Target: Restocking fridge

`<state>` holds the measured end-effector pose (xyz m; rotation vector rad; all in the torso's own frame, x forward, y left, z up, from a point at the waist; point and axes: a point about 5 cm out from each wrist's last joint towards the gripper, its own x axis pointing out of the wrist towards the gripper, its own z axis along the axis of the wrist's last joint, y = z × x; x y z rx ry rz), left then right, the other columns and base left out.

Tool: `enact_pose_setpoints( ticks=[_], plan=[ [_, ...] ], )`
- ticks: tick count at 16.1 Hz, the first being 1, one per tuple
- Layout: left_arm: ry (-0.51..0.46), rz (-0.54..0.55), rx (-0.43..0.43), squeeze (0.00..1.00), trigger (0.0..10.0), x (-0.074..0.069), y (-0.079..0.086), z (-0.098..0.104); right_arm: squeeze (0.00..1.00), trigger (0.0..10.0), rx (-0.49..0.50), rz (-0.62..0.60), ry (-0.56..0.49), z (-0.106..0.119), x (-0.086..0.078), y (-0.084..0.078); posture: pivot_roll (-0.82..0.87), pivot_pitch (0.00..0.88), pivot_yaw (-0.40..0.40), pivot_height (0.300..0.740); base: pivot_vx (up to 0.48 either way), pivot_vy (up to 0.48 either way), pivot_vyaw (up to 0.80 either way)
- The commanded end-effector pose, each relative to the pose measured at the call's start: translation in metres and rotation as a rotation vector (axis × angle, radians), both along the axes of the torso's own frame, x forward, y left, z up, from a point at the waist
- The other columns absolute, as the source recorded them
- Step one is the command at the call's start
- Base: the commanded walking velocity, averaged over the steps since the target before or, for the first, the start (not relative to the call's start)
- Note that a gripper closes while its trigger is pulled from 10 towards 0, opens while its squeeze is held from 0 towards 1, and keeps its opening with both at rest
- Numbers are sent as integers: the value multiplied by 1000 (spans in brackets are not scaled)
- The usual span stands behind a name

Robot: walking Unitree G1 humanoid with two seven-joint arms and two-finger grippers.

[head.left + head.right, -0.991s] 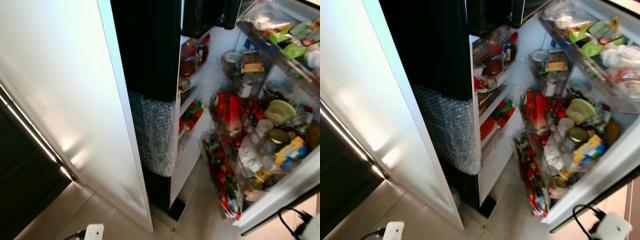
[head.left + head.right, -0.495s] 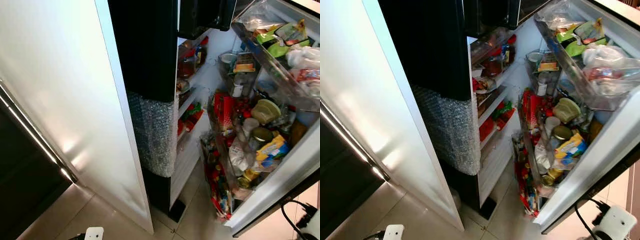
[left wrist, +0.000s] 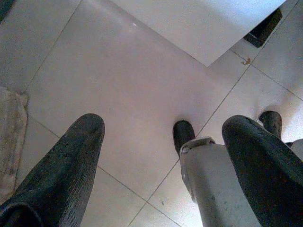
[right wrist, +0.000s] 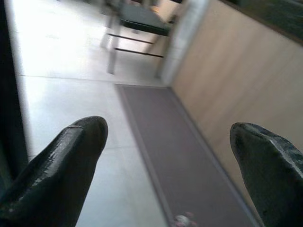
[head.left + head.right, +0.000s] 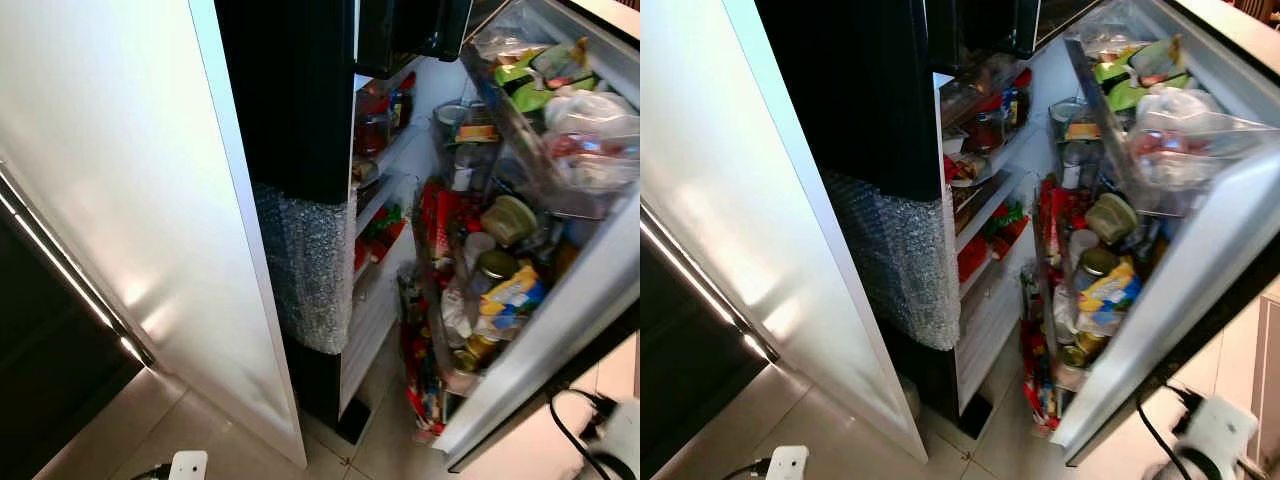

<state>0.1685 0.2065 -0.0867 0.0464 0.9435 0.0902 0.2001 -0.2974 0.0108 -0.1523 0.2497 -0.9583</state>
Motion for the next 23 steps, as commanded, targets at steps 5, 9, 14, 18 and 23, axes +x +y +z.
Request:
enact_pose_setpoints(
  ticks=[5, 9, 14, 18, 23],
  plan=[
    [15, -3, 13, 0, 10000, -2, 5, 0, 0, 10000, -16, 170, -34, 11, 25, 12, -42, 35, 23, 740, 0, 0, 0],
    [8, -9, 8, 0, 10000, 0, -1, 0, 0, 10000, 76, 353, -37, 6, 38, 28, -42, 36, 22, 740, 0, 0, 0],
    [7, -18, 5, 0, 10000, 1, -4, 0, 0, 10000, 225, 664, -31, -3, 50, 65, -43, 37, 21, 740, 0, 0, 0],
    [8, -30, 2, 0, 10000, 1, -8, -1, 0, 10000, 289, 786, -6, -9, 48, 76, -46, 34, 20, 740, 0, 0, 0],
    [9, -33, 2, 0, 10000, 1, -9, -1, 0, 10000, 343, 833, 18, -17, 44, 82, -45, 31, 18, 740, 0, 0, 0]
  ],
)
